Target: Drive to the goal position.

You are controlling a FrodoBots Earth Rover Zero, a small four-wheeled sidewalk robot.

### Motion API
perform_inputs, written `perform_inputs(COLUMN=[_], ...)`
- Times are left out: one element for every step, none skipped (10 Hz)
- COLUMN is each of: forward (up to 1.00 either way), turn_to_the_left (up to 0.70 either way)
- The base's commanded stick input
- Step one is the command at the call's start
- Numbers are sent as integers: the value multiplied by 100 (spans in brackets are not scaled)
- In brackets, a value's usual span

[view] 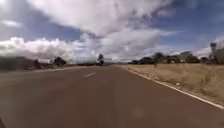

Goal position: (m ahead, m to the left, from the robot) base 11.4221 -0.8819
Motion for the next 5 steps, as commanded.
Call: perform_inputs(forward=[70,70,70,70,70], turn_to_the_left=[0,0,0,0,0])
